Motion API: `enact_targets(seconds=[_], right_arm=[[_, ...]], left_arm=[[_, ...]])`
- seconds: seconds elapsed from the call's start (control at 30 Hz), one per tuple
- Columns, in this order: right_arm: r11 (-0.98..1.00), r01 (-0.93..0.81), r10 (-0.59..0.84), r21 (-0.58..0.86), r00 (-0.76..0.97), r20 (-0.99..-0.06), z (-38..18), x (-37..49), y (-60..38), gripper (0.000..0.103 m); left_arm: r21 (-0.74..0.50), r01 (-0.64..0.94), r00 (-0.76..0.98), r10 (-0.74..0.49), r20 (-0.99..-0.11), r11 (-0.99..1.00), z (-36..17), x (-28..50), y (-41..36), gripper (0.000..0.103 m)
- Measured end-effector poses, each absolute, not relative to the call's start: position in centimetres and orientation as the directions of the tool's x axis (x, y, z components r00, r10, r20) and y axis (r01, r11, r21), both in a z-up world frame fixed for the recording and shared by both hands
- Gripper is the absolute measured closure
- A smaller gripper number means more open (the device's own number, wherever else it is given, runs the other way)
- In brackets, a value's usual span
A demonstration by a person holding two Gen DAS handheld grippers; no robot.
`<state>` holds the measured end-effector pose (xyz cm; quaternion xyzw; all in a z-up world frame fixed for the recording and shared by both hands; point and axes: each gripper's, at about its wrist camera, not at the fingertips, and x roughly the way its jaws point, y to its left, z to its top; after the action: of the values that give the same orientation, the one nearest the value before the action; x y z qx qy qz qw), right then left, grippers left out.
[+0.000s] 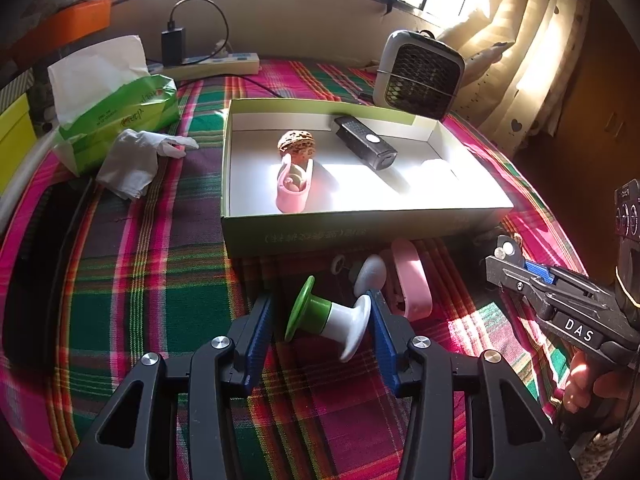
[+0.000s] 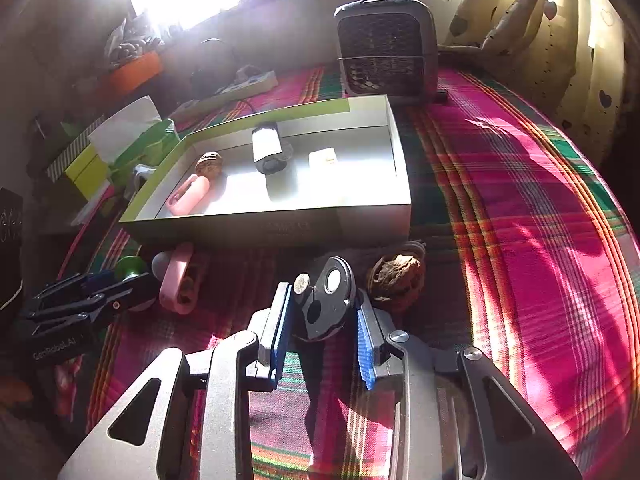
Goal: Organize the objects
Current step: 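Close the left tool on the green-white spool while the right tool grasps the black disc, then carry the spool in the left tool and the disc in the right tool over the box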
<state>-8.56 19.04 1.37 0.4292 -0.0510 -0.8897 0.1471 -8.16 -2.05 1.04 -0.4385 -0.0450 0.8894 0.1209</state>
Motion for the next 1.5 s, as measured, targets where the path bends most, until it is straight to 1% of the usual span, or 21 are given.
enact_targets(seconds=[0.07,0.23,0.3,1.5], right_arm=[[-0.950,0.218,-0.309,0.222,-0.588,-0.747,1.38,-8.55,19.10,0.074],[-0.950,0.219,-0.312,0.225,-0.587,-0.747,1.38,-8.56,19.09,0.075],[-0.949,0.219,-0.312,0.225,-0.587,-0.747,1.39,-8.52,19.09,0.075],[-0.946,0.229,-0.322,0.229,-0.585,-0.744,1.46,-8.29,18.99,0.075]], left_arm=[[-0.173,-0.171,-0.589,0.241,-0.771,-0.970,1.03,-8.19,-2.09,0.067],[-0.175,-0.169,-0.590,0.242,-0.770,-0.970,1.03,-8.23,-2.19,0.069],[-0.178,-0.170,-0.589,0.244,-0.770,-0.969,1.03,-8.22,-2.14,0.071],[-0.170,-0.175,-0.595,0.242,-0.766,-0.970,1.65,-7.83,-2.10,0.071]])
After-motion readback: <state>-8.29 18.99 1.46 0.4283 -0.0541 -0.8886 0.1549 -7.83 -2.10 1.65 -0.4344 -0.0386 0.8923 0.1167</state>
